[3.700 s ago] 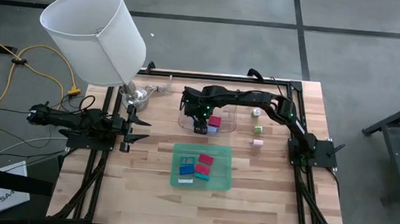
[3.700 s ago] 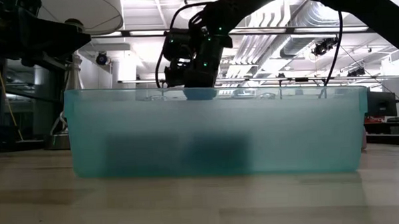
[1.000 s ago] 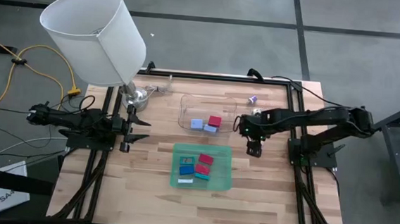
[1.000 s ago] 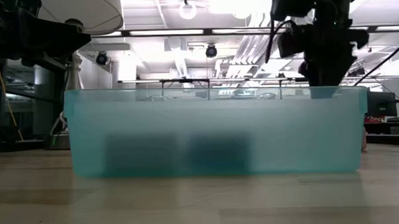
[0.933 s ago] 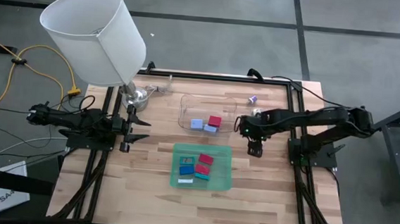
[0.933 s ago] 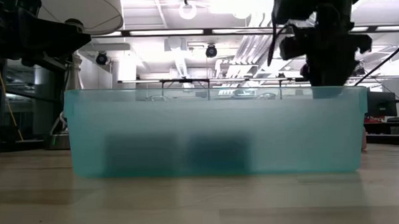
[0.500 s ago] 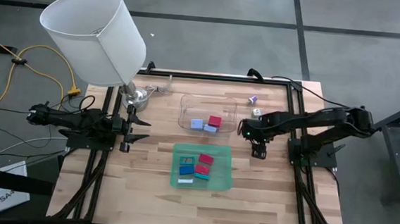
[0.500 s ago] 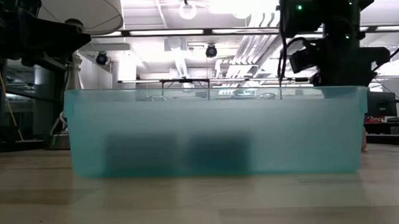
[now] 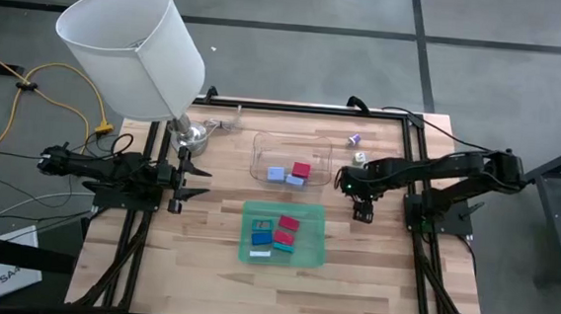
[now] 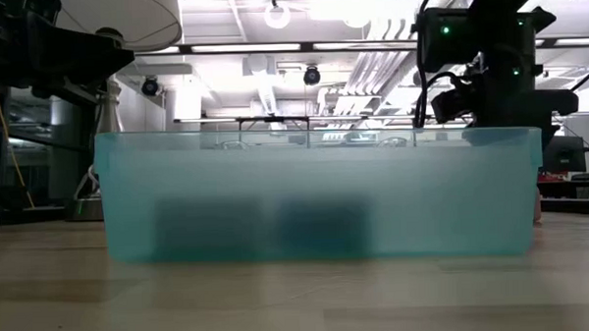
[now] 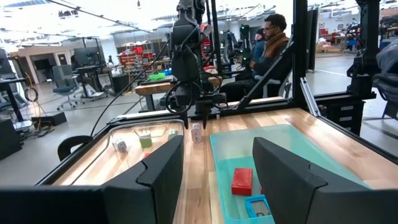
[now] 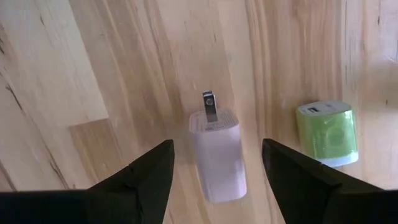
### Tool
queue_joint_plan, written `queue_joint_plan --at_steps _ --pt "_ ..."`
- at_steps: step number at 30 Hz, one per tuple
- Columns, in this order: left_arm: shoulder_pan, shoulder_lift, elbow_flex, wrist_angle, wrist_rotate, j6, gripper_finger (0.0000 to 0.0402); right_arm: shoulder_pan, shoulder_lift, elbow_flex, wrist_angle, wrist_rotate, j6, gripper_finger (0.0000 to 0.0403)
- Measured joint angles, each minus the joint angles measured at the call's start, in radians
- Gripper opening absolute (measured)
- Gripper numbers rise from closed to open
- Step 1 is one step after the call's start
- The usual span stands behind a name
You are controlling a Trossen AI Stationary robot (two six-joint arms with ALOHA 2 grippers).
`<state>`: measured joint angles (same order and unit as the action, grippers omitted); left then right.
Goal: Pick & Place Office items
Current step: Put the white charger adapter into transparent bin
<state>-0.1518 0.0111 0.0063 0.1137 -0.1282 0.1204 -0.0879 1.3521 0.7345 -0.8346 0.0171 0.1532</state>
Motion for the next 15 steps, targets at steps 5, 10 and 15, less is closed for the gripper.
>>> queue_joint_plan --at_steps 5,10,15 --pt "0.0 0.0 0.0 0.0 0.0 0.0 0.0186 0.0 0.0 0.0 0.001 -0.027 0.0 0.0229" --pt "0.0 0.0 0.0 0.0 0.0 0.0 0.0186 0.0 0.0 0.0 0.0 -0.026 0.0 0.0218" --pt "0.0 0.0 0.0 0.0 0.0 0.0 0.0186 -0.012 0.006 -0.025 0.022 -0.044 -0.002 0.0208"
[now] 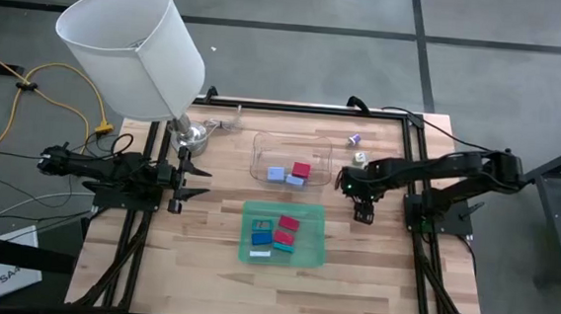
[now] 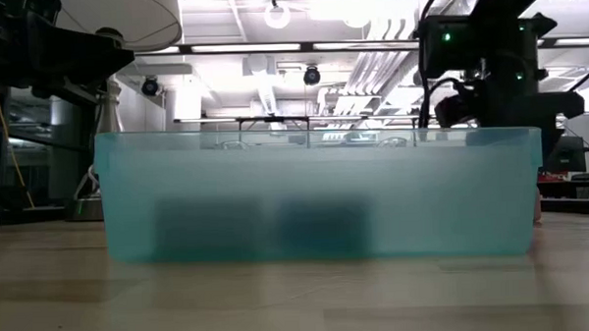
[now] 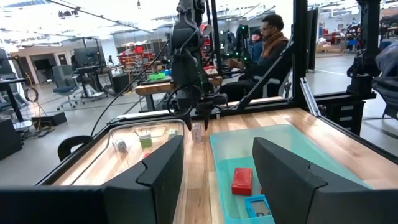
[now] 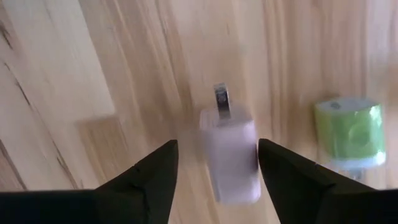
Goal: Pick & Place Office items
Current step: Put the white charger adapter into transparent bin
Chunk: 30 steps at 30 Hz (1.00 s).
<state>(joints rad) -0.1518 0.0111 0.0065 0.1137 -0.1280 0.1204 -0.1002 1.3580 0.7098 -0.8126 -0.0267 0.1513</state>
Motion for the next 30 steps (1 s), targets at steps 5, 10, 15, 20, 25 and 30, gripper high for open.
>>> queue_joint_plan --at_steps 5,10,15,20,25,30 --pt "0.0 0.0 0.0 0.0 0.0 0.0 0.0186 -0.019 0.004 0.002 0.025 -0.006 -0.002 0.0202" --pt "0.0 0.0 0.0 0.0 0.0 0.0 0.0186 -0.021 0.004 0.002 0.026 -0.005 -0.002 0.0184" --pt "0.0 0.0 0.0 0.0 0.0 0.0 0.0186 -0.021 0.004 0.002 0.027 -0.004 -0.002 0.0151" --pt "0.0 0.0 0.0 0.0 0.0 0.0 0.0186 -0.021 0.004 0.002 0.027 -0.004 0.002 0.0117" --pt "0.0 0.0 0.0 0.0 0.0 0.0 0.0186 -0.021 0.004 0.003 0.027 -0.005 0.002 0.0107" --pt "0.0 0.0 0.0 0.0 0.0 0.0 0.0186 -0.021 0.004 0.003 0.03 -0.005 0.005 0.0111"
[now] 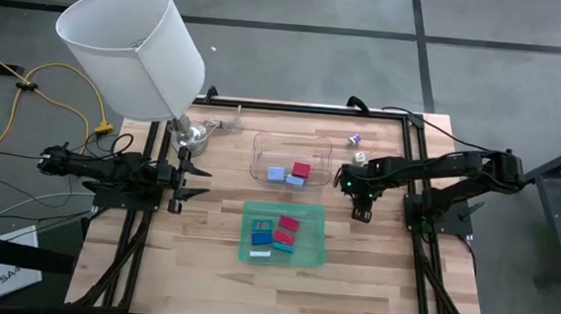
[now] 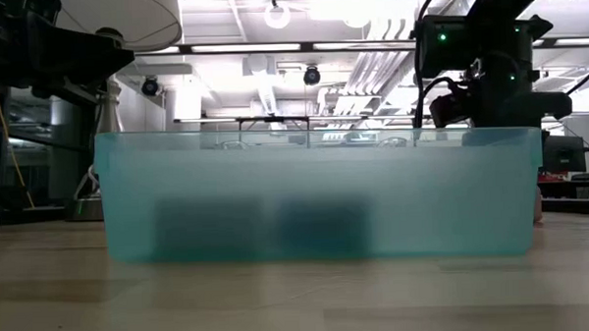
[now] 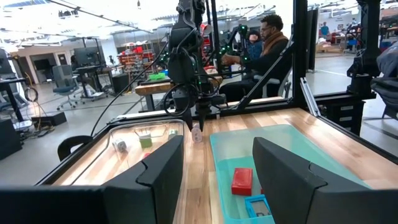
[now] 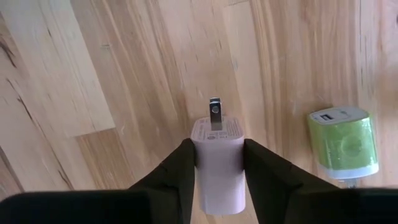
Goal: Pick & Place Office items
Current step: Put the white charger adapter into transparent bin
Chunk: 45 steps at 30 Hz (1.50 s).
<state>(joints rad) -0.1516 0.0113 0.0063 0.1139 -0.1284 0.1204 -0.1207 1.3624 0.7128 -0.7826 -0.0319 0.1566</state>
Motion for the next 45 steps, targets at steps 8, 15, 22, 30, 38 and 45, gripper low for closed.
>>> queue_joint_plan --at_steps 8,15,22,30,38,45 --pt "0.0 0.0 0.0 0.0 0.0 0.0 0.0186 0.001 0.0 0.011 0.004 -0.001 0.026 0.0106" --pt "0.0 0.0 0.0 0.0 0.0 0.0 0.0186 0.001 0.0 0.07 -0.04 -0.001 0.027 0.0106" --pt "0.0 0.0 0.0 0.0 0.0 0.0 0.0186 0.02 0.0 0.211 -0.197 0.007 0.043 0.0107" --pt "0.0 0.0 0.0 0.0 0.0 0.0 0.0186 0.056 0.0 0.419 -0.319 0.007 0.061 0.0107" --pt "0.0 0.0 0.0 0.0 0.0 0.0 0.0186 0.053 0.063 0.601 -0.32 0.023 0.016 0.0107" --pt "0.0 0.0 0.0 0.0 0.0 0.0 0.0186 0.003 0.238 0.738 -0.311 0.08 -0.14 0.0107"
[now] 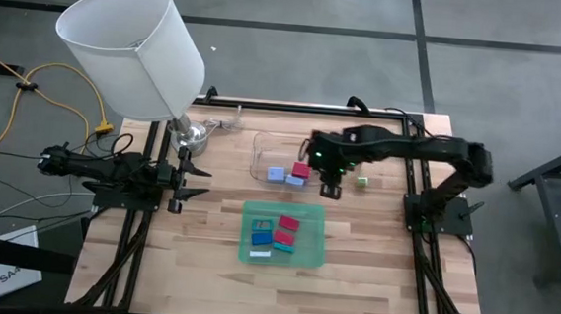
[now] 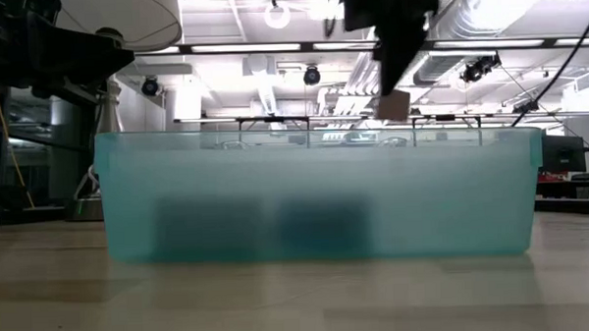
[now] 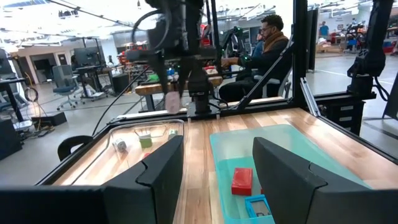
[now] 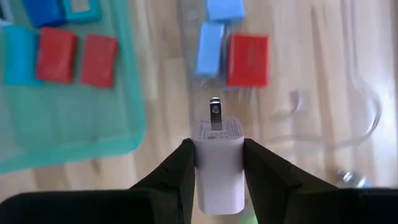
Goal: Pick & Place Office items
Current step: Put the white charger adapter into transparent bin
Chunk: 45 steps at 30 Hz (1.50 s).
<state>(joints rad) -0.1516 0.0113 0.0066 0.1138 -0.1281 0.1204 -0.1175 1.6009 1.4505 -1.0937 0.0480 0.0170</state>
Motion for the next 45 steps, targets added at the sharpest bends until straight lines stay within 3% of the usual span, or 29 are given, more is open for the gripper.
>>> queue_joint_plan --at_steps 7,16,28,45 --pt "0.0 0.0 0.0 0.0 0.0 0.0 0.0186 -0.065 0.178 0.146 0.059 -0.016 -0.155 0.0107" --pt "0.0 0.0 0.0 0.0 0.0 0.0 0.0186 -0.115 0.321 0.247 0.211 -0.167 -0.259 0.0107" --pt "0.0 0.0 0.0 0.0 0.0 0.0 0.0186 -0.114 0.415 0.254 0.356 -0.275 -0.298 0.0107" --pt "0.0 0.0 0.0 0.0 0.0 0.0 0.0186 -0.119 0.481 0.253 0.378 -0.34 -0.287 0.0107"
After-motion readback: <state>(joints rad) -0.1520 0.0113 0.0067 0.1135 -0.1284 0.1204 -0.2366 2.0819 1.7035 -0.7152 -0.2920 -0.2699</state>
